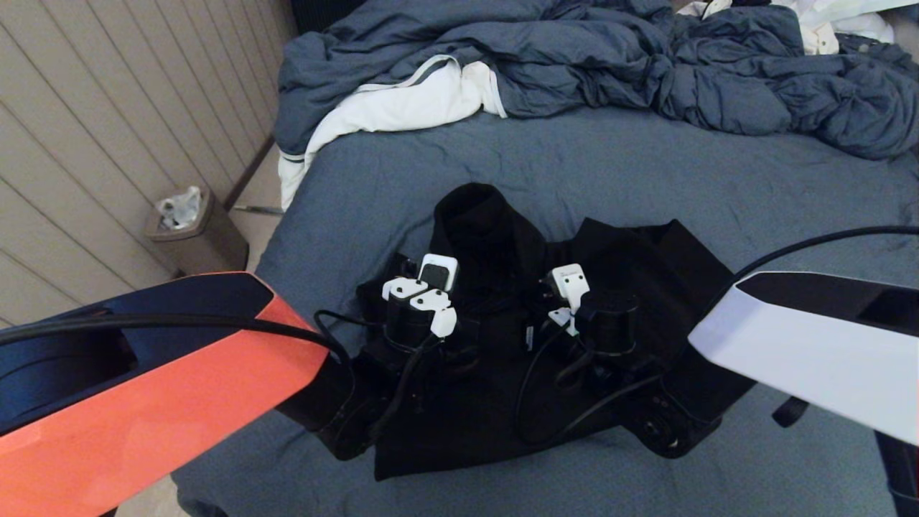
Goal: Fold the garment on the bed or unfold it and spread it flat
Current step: Fold the black sweatshirt
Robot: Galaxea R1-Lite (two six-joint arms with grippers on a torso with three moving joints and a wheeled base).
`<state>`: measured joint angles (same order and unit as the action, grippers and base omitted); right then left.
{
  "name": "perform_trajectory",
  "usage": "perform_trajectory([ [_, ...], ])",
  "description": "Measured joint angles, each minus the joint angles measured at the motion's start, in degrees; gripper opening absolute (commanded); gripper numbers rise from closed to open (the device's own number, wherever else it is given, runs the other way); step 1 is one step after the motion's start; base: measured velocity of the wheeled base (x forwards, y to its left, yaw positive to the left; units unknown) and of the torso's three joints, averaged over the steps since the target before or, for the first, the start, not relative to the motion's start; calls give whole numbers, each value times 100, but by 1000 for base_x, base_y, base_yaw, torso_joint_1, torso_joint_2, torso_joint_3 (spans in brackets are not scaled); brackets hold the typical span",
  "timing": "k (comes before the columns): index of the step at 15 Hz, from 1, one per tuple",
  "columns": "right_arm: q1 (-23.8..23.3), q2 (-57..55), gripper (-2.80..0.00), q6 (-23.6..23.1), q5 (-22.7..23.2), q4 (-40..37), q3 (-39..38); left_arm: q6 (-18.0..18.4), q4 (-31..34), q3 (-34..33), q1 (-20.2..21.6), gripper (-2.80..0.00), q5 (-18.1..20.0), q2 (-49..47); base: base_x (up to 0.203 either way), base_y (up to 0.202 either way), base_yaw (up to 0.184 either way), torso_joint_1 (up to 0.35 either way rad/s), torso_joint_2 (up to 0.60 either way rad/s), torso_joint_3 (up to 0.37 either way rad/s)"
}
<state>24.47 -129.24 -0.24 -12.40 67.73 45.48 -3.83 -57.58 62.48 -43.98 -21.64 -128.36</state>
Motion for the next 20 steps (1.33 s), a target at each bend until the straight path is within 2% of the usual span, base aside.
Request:
perform_trajectory([
  [8, 21, 246, -280, -50, -20, -124, -123, 0, 20, 26, -23, -280, -112, -16, 0, 0, 0, 0, 0, 0],
  [9, 24, 271, -200, -49, -23, -150, -128, -2, 20, 26, -23, -280, -115, -10, 0, 0, 0, 0, 0, 0],
  [10, 33, 307, 0, -46, -52, -169, -132, -7, 22, 26, -23, -280, -115, -9, 0, 0, 0, 0, 0, 0],
  [20, 67, 981, 0, -146, -120, -185, -174, -9, 6, 30, -18, -280, -112, -38, 0, 0, 0, 0, 0, 0],
])
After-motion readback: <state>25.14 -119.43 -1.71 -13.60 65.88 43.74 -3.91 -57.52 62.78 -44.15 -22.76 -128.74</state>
